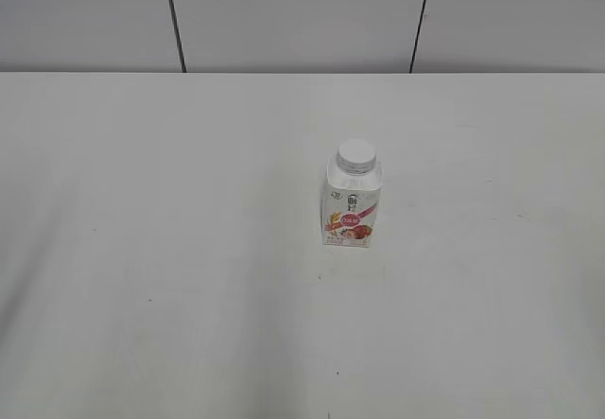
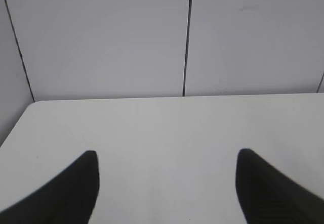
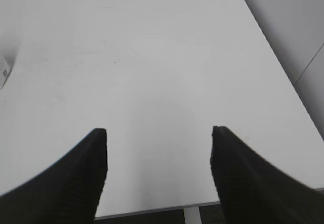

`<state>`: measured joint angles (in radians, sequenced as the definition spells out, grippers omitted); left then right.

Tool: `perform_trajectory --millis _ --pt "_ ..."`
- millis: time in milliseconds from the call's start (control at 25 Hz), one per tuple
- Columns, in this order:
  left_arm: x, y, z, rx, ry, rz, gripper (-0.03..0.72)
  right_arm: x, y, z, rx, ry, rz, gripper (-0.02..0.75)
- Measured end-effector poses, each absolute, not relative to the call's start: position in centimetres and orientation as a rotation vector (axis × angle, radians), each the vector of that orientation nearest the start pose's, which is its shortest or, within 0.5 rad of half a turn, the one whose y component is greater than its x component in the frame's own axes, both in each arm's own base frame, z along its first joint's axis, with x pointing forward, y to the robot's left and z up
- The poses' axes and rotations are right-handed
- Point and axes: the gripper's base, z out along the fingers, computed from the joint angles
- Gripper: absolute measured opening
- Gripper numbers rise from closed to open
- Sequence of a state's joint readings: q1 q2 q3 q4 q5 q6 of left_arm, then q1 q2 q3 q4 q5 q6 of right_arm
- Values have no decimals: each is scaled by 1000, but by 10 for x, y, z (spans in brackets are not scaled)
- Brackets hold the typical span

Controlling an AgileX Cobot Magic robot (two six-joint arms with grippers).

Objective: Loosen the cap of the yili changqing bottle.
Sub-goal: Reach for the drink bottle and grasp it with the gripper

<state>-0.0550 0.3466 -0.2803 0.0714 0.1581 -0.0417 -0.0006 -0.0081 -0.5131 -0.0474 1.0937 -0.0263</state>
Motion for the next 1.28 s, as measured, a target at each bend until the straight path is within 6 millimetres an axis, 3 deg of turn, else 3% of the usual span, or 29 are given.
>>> perform_trajectory --millis 560,960,1280 --pt "97 -5 275 135 1632 50 508 -9 -4 278 -23 2056 -74 510" --pt "121 -8 270 166 1652 41 496 -9 -4 278 -23 2056 -74 510" --pt "147 -11 255 183 1728 22 481 -9 -4 278 -23 2056 -74 510"
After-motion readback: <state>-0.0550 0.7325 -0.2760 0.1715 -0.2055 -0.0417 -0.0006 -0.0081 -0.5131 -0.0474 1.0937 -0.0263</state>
